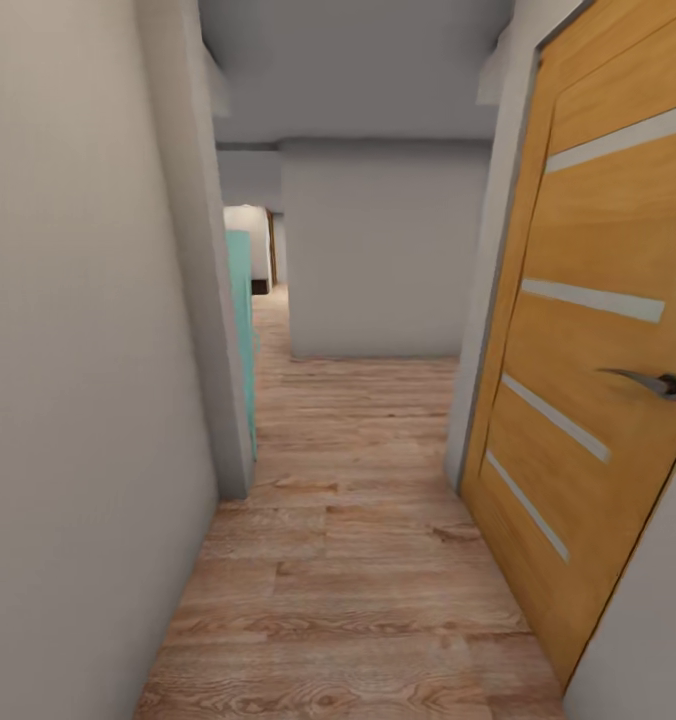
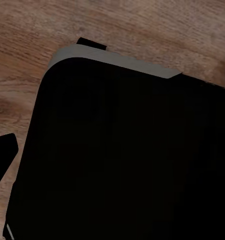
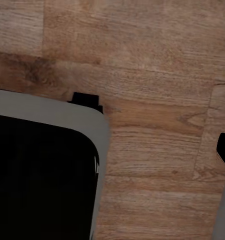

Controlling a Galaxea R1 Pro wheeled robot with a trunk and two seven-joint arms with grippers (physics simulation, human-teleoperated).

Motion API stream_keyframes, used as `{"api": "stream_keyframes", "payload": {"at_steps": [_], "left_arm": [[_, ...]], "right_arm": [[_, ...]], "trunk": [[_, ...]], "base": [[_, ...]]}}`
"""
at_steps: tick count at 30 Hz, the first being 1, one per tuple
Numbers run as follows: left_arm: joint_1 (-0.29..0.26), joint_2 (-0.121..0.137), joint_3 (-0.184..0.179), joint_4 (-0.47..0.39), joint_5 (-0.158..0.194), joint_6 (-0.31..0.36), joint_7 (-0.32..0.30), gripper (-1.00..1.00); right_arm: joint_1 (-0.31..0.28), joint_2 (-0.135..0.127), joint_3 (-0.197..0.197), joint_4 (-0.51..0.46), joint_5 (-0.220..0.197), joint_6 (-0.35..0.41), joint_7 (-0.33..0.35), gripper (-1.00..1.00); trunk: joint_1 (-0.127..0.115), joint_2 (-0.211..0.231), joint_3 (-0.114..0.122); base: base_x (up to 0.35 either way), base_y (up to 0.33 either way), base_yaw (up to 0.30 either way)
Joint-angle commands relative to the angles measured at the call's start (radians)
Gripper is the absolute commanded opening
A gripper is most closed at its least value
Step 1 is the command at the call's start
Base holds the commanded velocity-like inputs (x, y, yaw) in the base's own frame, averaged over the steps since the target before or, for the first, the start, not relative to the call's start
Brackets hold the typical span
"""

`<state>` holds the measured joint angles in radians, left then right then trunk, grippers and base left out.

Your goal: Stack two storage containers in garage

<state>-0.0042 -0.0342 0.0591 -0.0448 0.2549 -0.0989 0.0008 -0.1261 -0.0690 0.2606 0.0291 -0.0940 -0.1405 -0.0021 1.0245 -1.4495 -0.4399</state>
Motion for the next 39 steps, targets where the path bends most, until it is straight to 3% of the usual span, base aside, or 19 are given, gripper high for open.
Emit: {"api": "stream_keyframes", "payload": {"at_steps": [1,39], "left_arm": [[0.0,-0.001,0.005,0.0,0.0,0.0,0.0,1.0],[0.0,0.0,0.004,0.0,0.002,0.01,0.002,1.0]], "right_arm": [[-0.001,0.001,0.009,0.003,-0.01,-0.006,0.0,1.0],[-0.001,0.0,0.011,0.003,-0.009,-0.019,-0.007,1.0]], "trunk": [[0.001,0.0,-0.001],[0.001,0.0,-0.001]], "base": [[0.317,0.0,0.007],[0.322,0.0,0.0]]}}
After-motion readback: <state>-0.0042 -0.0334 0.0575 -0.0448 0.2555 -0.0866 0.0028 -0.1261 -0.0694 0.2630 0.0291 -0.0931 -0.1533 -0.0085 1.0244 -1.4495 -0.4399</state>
